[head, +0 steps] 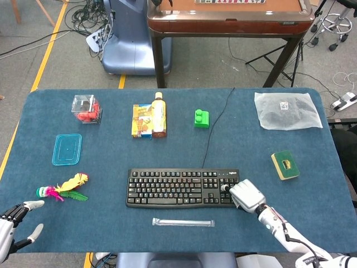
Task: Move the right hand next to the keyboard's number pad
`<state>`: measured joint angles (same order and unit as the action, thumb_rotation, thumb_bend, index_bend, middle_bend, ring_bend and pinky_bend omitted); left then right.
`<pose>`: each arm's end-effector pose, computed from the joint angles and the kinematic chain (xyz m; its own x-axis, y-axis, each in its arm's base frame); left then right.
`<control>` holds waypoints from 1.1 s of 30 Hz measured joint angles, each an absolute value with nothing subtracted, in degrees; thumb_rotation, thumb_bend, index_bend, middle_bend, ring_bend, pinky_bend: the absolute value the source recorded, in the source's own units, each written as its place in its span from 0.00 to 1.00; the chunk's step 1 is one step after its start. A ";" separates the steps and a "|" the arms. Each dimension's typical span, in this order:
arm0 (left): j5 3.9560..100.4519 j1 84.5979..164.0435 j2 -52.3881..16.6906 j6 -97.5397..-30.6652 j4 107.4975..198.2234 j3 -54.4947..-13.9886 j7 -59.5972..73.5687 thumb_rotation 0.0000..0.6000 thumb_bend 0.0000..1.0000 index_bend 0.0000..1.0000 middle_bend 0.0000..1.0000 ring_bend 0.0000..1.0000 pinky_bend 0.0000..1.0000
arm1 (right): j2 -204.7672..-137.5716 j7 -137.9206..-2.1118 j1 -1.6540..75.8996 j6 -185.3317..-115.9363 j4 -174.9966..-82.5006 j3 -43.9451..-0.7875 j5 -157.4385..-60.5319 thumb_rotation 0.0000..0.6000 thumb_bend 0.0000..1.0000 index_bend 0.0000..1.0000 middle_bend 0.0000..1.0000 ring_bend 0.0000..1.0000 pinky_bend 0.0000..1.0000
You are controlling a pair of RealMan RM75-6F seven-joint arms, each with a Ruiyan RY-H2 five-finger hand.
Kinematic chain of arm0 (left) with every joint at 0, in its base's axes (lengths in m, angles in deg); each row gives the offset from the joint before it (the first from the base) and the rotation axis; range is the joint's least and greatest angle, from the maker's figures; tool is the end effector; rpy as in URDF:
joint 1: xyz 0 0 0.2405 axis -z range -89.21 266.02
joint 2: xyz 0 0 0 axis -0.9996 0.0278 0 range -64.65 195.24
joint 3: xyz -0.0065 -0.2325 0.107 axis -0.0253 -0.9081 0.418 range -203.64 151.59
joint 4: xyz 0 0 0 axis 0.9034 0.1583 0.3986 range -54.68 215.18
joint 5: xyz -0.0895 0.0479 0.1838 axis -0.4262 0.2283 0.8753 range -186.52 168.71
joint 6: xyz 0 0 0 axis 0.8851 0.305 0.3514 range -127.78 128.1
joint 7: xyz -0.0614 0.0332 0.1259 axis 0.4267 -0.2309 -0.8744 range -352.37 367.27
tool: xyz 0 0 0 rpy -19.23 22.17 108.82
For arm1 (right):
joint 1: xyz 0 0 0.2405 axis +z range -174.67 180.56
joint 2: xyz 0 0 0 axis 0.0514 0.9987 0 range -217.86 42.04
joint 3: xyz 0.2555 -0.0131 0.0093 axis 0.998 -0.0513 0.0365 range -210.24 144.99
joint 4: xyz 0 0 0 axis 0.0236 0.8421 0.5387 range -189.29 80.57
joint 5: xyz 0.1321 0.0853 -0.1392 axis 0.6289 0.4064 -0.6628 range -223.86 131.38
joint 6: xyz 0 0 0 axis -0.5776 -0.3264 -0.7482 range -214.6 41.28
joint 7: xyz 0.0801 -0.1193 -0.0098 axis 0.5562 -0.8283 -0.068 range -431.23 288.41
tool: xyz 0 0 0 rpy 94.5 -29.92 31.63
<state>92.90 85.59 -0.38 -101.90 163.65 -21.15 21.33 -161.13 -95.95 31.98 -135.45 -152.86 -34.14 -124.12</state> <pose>-0.3112 0.1067 0.1667 0.2577 -0.0536 0.9647 0.9459 -0.1898 -0.2632 -0.2256 -0.2371 0.0134 0.6599 -0.4252 0.6195 -0.7411 -0.5039 0.4436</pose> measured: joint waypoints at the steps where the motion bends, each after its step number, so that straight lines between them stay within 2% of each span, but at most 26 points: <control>1: 92.89 85.57 -0.37 -101.91 163.66 -21.17 21.35 1.00 0.26 0.31 0.36 0.38 0.53 | -161.24 -96.01 32.08 -135.39 -152.78 -34.19 -123.96 1.00 1.00 0.28 1.00 1.00 1.00; 12: 92.84 85.45 -0.15 -101.90 163.79 -21.23 21.61 1.00 0.26 0.31 0.36 0.38 0.53 | -161.83 -96.26 32.83 -135.25 -152.27 -35.01 -122.97 1.00 1.00 0.28 1.00 1.00 1.00; 18: 93.32 85.40 -0.11 -102.20 163.82 -21.19 21.56 1.00 0.26 0.31 0.36 0.38 0.53 | -160.81 -94.15 32.36 -137.79 -153.10 -35.13 -125.67 1.00 1.00 0.28 0.99 0.98 1.00; 23: 93.68 85.34 -0.11 -102.35 163.89 -21.11 21.33 1.00 0.26 0.31 0.36 0.38 0.53 | -157.96 -90.16 31.20 -141.96 -154.30 -35.68 -130.57 1.00 1.00 0.28 0.85 0.86 1.00; 29: 93.75 85.44 -0.32 -101.88 163.77 -21.04 20.82 1.00 0.26 0.31 0.36 0.38 0.53 | -154.92 -89.19 28.21 -150.09 -154.16 -36.75 -136.37 1.00 0.82 0.28 0.67 0.71 1.00; 32: 93.81 85.52 -0.49 -101.56 163.74 -20.97 20.55 1.00 0.26 0.31 0.36 0.38 0.53 | -153.47 -87.77 26.02 -154.28 -153.75 -37.67 -139.08 1.00 0.76 0.28 0.60 0.59 0.91; 33: 93.82 85.54 -0.53 -101.51 163.74 -20.96 20.50 1.00 0.26 0.31 0.36 0.38 0.53 | -152.91 -86.85 25.16 -155.81 -153.54 -38.06 -140.03 1.00 0.74 0.28 0.57 0.54 0.83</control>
<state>93.82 85.54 -0.53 -101.51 163.74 -20.96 20.50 -152.91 -86.85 25.16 -155.81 -153.54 -38.06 -140.03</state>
